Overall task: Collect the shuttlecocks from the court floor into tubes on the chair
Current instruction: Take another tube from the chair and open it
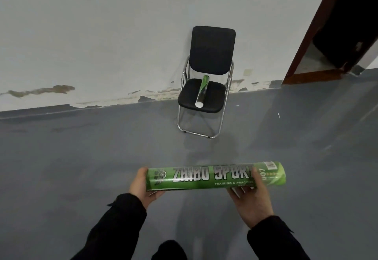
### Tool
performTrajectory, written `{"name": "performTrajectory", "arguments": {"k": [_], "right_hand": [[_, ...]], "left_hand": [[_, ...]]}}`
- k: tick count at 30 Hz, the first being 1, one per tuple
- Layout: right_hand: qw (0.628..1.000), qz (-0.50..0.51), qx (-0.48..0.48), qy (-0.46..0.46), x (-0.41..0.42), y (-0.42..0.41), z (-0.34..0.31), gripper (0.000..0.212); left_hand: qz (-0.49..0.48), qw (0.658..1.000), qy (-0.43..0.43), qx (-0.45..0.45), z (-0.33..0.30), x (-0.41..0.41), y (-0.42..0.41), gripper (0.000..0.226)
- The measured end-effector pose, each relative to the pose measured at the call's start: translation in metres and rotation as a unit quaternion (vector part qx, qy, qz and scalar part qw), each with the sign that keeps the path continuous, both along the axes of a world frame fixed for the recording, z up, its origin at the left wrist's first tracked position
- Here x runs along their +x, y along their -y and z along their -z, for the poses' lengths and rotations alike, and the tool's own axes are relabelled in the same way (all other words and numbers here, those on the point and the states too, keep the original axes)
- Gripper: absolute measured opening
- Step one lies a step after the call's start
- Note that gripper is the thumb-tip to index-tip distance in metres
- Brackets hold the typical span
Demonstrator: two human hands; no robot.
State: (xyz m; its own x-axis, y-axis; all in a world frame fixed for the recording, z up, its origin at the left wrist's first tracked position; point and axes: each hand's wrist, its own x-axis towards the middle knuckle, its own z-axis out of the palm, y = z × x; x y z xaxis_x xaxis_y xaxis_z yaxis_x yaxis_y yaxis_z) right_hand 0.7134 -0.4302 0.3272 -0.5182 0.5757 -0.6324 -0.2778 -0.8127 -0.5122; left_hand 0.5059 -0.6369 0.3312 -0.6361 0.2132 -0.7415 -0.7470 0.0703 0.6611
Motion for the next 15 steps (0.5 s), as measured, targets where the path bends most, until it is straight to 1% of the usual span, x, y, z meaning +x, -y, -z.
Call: {"name": "performTrajectory", "arguments": {"k": [3,5,6,7,9,10,12,15], "right_hand": [[1.000,-0.025,-0.005,0.005,-0.078,-0.054,0.005,0.061],[0.999,-0.025,-0.003,0.020,-0.131,-0.096,0.015,0.058],[0.999,-0.022,0.003,0.027,-0.155,-0.118,0.020,0.057],[0.999,-0.018,0.011,0.034,-0.179,-0.138,0.024,0.060],[0.998,0.007,0.025,0.054,-0.220,-0.181,0.031,0.074],[0.998,0.014,0.031,0.057,-0.240,-0.204,0.030,0.073],[0.998,0.029,0.036,0.046,-0.277,-0.251,0.033,0.060],[0.997,0.049,0.024,0.059,-0.323,-0.309,0.026,0.042]], "left_hand": [[0.009,1.000,0.005,0.014,0.006,-0.067,-0.071,0.034],[0.027,0.999,0.009,0.019,0.018,-0.112,-0.121,0.030],[0.034,0.999,0.011,0.014,0.025,-0.136,-0.148,0.028],[0.035,0.999,0.017,0.000,0.036,-0.162,-0.174,0.026],[0.024,0.999,0.031,-0.033,0.052,-0.210,-0.227,0.022],[0.029,0.998,0.030,-0.043,0.055,-0.233,-0.252,0.021],[0.015,0.999,0.024,-0.038,0.061,-0.278,-0.305,0.022],[0.008,0.999,0.045,-0.003,0.057,-0.330,-0.370,0.024]]}}
